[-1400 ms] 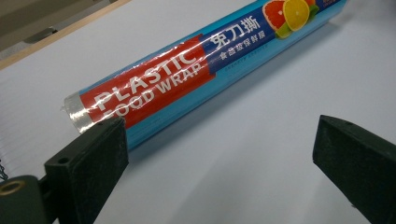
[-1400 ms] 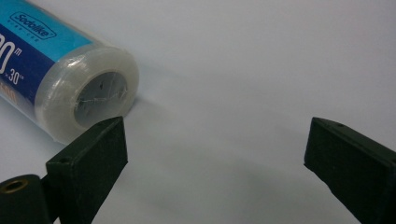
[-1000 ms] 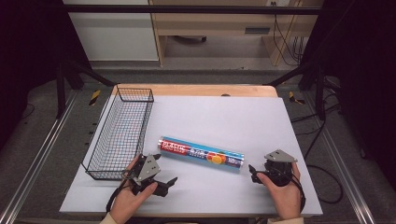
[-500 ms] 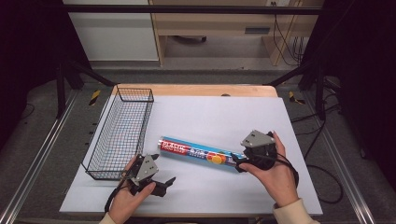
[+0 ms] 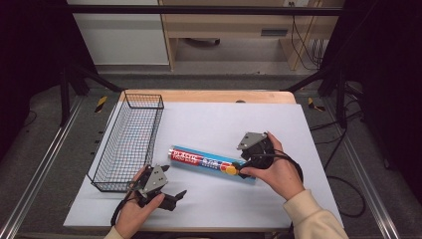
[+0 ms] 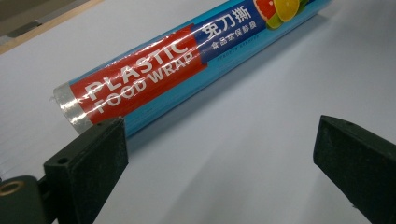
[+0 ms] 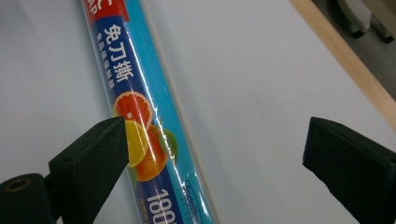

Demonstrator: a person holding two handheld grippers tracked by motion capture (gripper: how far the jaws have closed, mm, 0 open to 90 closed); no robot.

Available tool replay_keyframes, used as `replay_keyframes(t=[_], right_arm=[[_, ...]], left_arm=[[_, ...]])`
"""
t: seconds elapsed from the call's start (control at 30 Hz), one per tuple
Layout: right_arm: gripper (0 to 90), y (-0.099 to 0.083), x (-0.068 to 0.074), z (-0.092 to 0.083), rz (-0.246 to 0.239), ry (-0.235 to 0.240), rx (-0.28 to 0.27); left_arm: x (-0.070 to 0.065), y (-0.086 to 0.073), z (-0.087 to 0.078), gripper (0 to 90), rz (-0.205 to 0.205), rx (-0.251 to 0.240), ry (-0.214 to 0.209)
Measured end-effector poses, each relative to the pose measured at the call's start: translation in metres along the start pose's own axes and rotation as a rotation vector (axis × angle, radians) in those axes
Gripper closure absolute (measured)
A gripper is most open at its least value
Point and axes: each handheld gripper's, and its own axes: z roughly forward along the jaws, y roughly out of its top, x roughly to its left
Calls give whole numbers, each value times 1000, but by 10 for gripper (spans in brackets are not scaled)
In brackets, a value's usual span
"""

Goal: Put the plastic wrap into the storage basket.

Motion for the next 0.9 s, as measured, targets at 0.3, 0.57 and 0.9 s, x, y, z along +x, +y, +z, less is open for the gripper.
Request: replay_keyframes(t=[0.3, 0.57, 0.9], right_arm=[[82, -1, 1, 31, -25, 109, 41], [79, -2, 2, 40, -43, 117, 51], [79, 0, 3, 56, -55, 161, 51]], left_arm=[[0, 1, -1, 33, 4, -4, 0], [-3, 4, 2, 34, 0, -21, 0], [-5, 6, 5, 34, -1, -25, 9]])
